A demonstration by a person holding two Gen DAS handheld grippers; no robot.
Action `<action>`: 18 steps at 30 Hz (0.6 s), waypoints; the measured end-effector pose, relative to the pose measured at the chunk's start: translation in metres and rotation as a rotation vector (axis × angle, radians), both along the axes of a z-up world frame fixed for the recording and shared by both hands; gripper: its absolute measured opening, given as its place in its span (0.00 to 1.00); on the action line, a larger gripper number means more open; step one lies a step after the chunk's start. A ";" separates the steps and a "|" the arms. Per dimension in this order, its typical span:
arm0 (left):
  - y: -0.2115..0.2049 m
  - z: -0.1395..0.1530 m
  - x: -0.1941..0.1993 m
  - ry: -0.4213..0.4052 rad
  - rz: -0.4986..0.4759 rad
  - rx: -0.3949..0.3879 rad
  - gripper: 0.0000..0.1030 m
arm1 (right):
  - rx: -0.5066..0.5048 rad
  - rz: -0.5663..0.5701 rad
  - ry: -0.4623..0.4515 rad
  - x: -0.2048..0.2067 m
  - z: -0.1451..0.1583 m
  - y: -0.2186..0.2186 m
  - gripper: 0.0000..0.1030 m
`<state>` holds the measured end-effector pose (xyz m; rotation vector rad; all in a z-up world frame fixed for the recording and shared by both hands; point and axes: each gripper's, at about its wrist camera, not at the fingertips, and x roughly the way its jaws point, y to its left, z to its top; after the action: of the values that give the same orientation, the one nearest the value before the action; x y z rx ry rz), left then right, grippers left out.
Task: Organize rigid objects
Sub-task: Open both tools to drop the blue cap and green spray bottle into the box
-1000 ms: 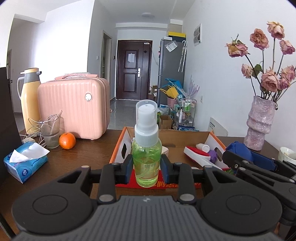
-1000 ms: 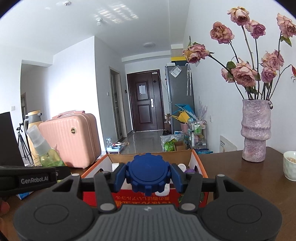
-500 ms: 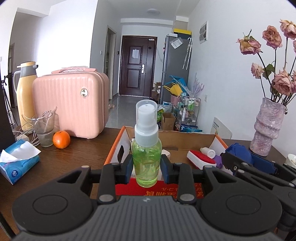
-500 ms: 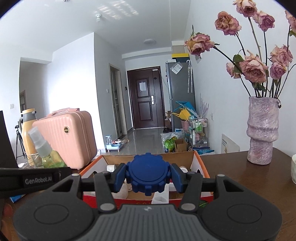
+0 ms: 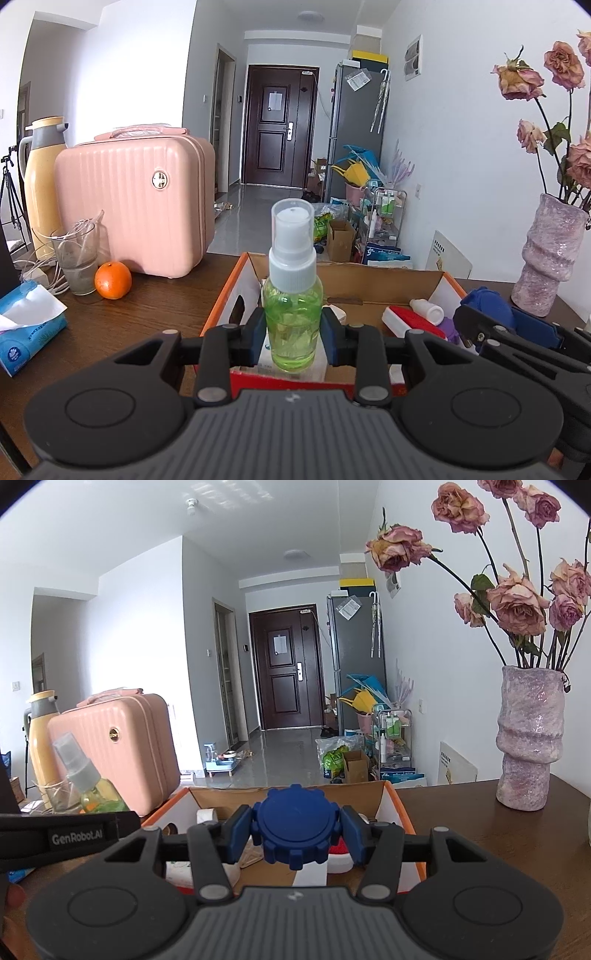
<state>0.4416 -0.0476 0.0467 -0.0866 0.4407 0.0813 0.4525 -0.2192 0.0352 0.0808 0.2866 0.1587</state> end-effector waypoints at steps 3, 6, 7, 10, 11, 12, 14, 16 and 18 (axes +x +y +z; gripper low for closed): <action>0.000 -0.002 0.008 0.005 0.004 0.000 0.31 | -0.002 -0.003 0.002 0.008 0.000 0.000 0.50; 0.000 -0.003 0.015 0.007 0.008 0.001 0.31 | -0.003 -0.004 0.004 0.017 0.000 -0.001 0.50; 0.000 -0.003 0.018 0.007 0.009 0.001 0.31 | -0.005 -0.004 0.005 0.019 -0.001 -0.001 0.50; 0.001 -0.004 0.026 0.007 0.014 0.002 0.31 | -0.010 -0.006 0.012 0.027 -0.001 -0.002 0.50; 0.001 -0.004 0.028 0.009 0.013 0.003 0.31 | -0.011 -0.007 0.014 0.030 -0.001 -0.002 0.50; 0.001 -0.005 0.031 0.010 0.013 0.003 0.31 | -0.014 -0.008 0.016 0.033 -0.002 -0.002 0.50; 0.001 -0.006 0.038 0.012 0.014 0.007 0.31 | -0.018 -0.010 0.020 0.038 -0.002 -0.002 0.50; 0.000 -0.007 0.043 0.012 0.014 0.011 0.31 | -0.024 -0.014 0.024 0.044 -0.003 -0.002 0.50; -0.001 -0.009 0.049 0.014 0.015 0.015 0.31 | -0.028 -0.017 0.029 0.050 -0.003 -0.003 0.50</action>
<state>0.4910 -0.0485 0.0380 -0.0743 0.4533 0.1002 0.5028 -0.2223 0.0323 0.0573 0.3173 0.1370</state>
